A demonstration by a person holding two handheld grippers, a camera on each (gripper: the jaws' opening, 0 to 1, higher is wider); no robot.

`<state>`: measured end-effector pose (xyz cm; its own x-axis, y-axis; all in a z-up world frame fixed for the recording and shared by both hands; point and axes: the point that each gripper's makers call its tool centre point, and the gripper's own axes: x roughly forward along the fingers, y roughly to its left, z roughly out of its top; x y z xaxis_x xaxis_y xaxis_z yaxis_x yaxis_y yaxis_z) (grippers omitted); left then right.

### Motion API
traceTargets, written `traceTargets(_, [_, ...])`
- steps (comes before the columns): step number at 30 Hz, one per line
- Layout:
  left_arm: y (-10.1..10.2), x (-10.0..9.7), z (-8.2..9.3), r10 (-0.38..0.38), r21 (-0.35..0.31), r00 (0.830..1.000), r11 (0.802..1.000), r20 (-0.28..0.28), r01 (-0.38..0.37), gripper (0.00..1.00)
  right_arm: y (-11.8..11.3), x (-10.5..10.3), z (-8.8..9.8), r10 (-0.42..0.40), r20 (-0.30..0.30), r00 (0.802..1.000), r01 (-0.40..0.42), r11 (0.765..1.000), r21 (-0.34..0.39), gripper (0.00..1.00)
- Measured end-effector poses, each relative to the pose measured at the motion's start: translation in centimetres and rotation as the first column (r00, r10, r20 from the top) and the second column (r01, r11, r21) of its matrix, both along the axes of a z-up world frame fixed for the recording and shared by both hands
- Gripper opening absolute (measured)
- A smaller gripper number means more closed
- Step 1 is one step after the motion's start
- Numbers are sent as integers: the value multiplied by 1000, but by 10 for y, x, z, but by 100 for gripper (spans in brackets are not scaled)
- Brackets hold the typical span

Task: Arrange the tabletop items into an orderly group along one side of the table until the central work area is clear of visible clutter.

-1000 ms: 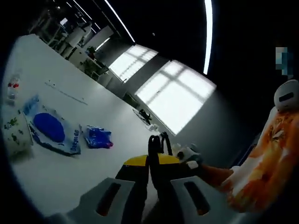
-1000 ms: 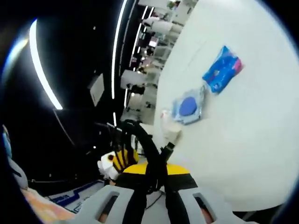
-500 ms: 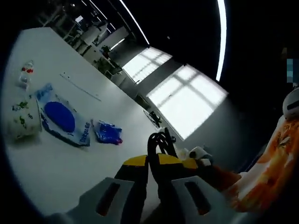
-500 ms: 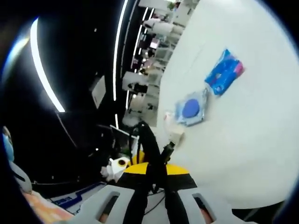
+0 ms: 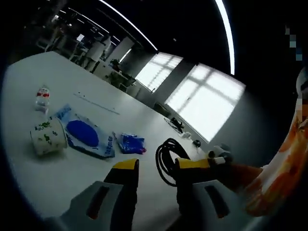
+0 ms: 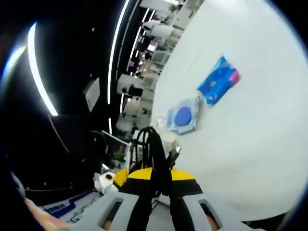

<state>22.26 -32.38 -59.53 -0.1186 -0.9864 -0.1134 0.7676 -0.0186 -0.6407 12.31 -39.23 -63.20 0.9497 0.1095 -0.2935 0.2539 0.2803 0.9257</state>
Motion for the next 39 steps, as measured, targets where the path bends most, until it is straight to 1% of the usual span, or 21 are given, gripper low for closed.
traceTargets(3, [11, 4, 7, 24, -21, 1000, 999, 20, -24, 42, -12, -3, -8, -12, -26, 1000, 11, 1000, -14, 7])
traceTargets(6, [19, 7, 8, 45, -20, 998, 999, 37, -45, 45, -21, -4, -13, -27, -43, 999, 26, 999, -24, 7])
traceTargets(8, [26, 14, 6, 78, -14, 996, 997, 43, -78, 46, -31, -5, -19, -40, -58, 998, 38, 999, -34, 7])
traceTargets(13, [39, 20, 4, 118, -8, 992, 993, 42, -118, 47, -52, -7, -29, -72, -88, 993, 68, 996, -56, 8])
traceTargets(15, [43, 20, 3, 129, -9, 991, 992, 42, -128, 46, -64, -9, -40, -99, -117, 988, 93, 994, -60, 8])
traceTargets(17, [45, 20, 1, 143, -6, 989, 990, 32, -143, 44, -75, -10, -50, -116, -143, 983, 106, 991, -81, 8])
traceTargets(19, [47, 16, 0, 145, -11, 989, 989, 28, -144, 43, -84, -11, -60, -129, -170, 977, 116, 989, -87, 8])
traceTargets(22, [49, 12, 0, 161, -27, 987, 987, 8, -161, 44, -92, -9, -67, -134, -188, 973, 118, 988, -95, 8])
traceTargets(26, [51, 8, -2, 167, -35, 986, 985, 4, -166, 44, -101, -7, -74, -135, -208, 969, 115, 988, -107, 8])
traceTargets(30, [57, 8, -10, 180, -29, 984, 983, -4, -180, 43, -109, -7, -86, -146, -233, 962, 121, 986, -119, 8])
traceTargets(32, [60, 9, -7, 197, -34, 980, 980, -19, -197, 44, -112, -7, -93, -152, -242, 958, 128, 986, -110, 8])
traceTargets(34, [62, 9, -5, 214, -39, 976, 976, -31, -215, 44, -112, -5, -95, -158, -237, 958, 142, 986, -85, 8])
traceTargets(35, [63, 9, -5, 219, -39, 975, 975, -34, -221, 44, -112, -5, -96, -164, -240, 957, 147, 985, -86, 8])
traceTargets(37, [64, 12, -4, 241, -50, 969, 969, -48, -243, 44, -112, -6, -99, -168, -249, 954, 144, 983, -111, 8])
traceTargets(39, [64, 13, -4, 254, -53, 966, 965, -54, -256, 44, -114, -8, -105, -179, -272, 946, 148, 980, -131, 8])
